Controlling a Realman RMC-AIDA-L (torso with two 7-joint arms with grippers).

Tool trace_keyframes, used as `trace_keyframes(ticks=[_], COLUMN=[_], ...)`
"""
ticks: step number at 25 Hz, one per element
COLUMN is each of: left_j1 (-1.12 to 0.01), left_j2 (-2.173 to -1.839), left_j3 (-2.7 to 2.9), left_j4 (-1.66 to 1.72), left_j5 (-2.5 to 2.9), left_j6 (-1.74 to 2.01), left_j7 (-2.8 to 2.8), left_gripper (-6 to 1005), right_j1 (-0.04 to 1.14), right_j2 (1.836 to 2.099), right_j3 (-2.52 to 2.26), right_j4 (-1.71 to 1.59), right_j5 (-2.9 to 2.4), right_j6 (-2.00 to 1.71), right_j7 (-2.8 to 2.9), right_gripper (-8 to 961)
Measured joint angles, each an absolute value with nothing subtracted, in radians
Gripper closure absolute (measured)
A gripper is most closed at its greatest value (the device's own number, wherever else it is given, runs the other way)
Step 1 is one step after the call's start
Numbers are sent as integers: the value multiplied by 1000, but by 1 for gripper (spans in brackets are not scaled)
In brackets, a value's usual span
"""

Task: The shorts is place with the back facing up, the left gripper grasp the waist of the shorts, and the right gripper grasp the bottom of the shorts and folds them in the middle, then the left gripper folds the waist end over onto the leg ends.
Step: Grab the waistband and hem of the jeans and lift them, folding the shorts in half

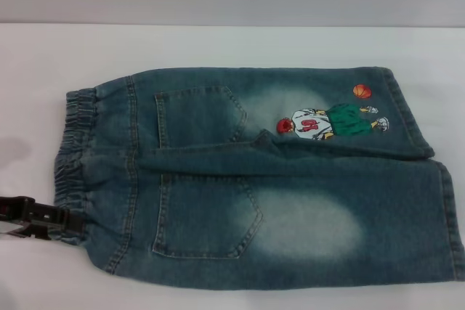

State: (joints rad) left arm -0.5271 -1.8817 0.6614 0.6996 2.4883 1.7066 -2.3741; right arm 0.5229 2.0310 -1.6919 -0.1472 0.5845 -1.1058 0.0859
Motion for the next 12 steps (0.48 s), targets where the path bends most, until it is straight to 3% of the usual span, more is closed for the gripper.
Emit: trace_keyframes(ticks=[9, 12], left_j1=[-528, -532], left_j2=[-1886, -1887], left_j3=[659, 662], left_j4=[708, 709], left_j5=[2487, 2487], left_j6=[1703, 1701], left_j7=[-2364, -2355], left_gripper=[229, 346], right_j1=[520, 520], right_j2=[2031, 2031], right_j3=[-1692, -1692], right_j4=[-147, -147], right_j5=[584, 584], right_j6=[-1106, -1106], right_j7=[86, 86], right_gripper=[363, 363])
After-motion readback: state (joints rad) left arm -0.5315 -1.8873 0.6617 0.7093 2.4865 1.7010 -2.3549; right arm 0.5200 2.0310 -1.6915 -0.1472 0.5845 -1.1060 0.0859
